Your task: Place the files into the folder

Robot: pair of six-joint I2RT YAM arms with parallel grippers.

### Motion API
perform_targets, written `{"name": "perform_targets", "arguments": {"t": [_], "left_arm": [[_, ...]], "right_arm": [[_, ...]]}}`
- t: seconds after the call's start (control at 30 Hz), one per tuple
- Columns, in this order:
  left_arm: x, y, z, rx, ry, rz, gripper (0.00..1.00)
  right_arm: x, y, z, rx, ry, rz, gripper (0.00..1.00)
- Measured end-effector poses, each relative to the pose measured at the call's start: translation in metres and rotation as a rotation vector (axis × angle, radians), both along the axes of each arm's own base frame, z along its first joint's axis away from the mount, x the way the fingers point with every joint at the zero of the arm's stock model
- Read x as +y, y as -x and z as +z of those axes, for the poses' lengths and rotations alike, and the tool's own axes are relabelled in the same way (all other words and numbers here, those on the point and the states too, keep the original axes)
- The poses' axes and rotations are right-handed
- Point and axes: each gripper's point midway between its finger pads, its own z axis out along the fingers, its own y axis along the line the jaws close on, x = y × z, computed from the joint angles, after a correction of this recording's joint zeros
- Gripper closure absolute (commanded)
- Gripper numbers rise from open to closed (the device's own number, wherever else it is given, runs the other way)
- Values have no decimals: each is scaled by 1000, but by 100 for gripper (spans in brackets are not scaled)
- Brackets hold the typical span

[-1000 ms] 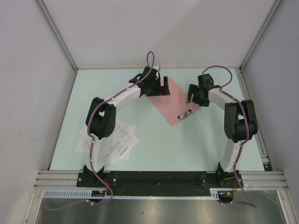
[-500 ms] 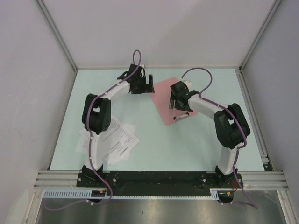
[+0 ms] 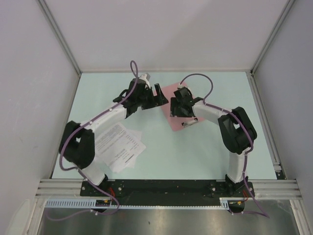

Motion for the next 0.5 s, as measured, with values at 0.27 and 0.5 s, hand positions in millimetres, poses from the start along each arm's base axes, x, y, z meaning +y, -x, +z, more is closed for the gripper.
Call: {"name": "perform_targets", "arguments": {"t": [0.27, 0.5], "left_arm": [[12, 48, 33, -66, 52, -18, 7], [38, 79, 41, -101, 42, 2, 7]], "right_arm": [[7, 24, -18, 62, 15, 139, 29], [-26, 76, -14, 109, 48, 184, 28]]}}
